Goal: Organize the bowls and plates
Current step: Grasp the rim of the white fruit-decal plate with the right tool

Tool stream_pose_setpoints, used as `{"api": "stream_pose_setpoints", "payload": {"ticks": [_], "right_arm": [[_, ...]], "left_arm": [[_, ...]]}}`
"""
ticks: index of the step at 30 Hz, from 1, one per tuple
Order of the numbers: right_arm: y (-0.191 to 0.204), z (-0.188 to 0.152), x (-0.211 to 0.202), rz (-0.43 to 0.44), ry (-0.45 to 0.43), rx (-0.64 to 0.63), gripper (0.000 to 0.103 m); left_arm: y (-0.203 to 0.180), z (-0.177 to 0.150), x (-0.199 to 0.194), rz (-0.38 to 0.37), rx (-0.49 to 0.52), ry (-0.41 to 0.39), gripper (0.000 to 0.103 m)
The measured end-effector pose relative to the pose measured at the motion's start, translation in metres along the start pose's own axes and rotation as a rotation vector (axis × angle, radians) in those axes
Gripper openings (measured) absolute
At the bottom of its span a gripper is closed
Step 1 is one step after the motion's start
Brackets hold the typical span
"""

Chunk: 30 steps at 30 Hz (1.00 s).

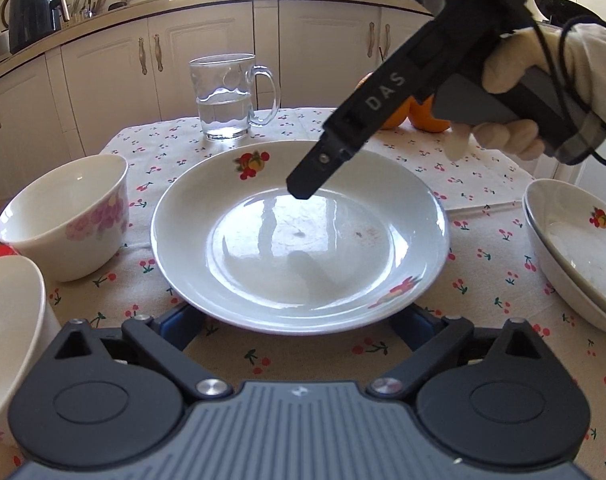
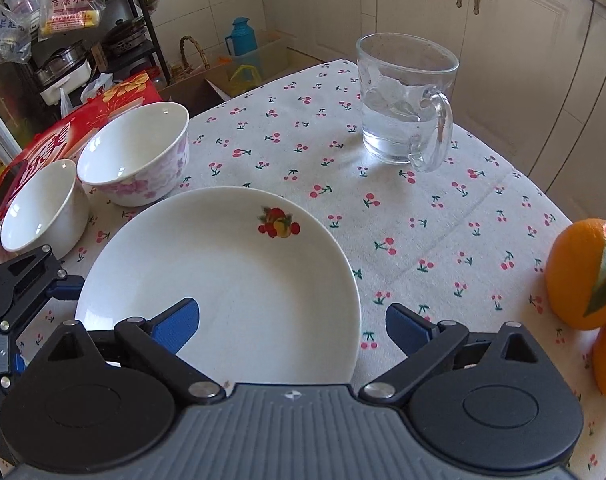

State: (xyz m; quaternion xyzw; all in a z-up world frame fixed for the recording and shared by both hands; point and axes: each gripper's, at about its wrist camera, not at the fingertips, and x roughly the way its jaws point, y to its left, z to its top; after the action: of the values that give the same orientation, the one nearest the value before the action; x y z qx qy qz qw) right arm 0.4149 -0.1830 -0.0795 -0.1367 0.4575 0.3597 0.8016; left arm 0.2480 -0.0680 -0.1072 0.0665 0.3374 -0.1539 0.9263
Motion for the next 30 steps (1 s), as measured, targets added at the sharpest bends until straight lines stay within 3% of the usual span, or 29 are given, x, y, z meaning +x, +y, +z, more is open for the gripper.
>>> {"api": "stream_pose_setpoints", "payload": {"ticks": [6, 10, 17, 30], "right_arm": [[-0.014, 0.014, 0.018, 0.082, 0.008, 0.017, 0.080], [-0.017, 0.016, 0.023, 0.130, 0.003, 0.012, 0.075], [-0.024, 0.014, 0.020, 0.181, -0.008, 0.065, 0.075], [-0.006, -0.007, -0.008, 0.170, -0.016, 0.094, 0.076]], "left_arm": [[0.000, 0.000, -0.001, -0.004, 0.005, -0.006, 0.093], [0.001, 0.000, -0.002, -0.006, 0.007, -0.006, 0.093], [0.002, 0.001, -0.002, -0.017, 0.022, 0.010, 0.092], [-0.009, -0.004, -0.030, -0.046, 0.088, 0.040, 0.091]]}}
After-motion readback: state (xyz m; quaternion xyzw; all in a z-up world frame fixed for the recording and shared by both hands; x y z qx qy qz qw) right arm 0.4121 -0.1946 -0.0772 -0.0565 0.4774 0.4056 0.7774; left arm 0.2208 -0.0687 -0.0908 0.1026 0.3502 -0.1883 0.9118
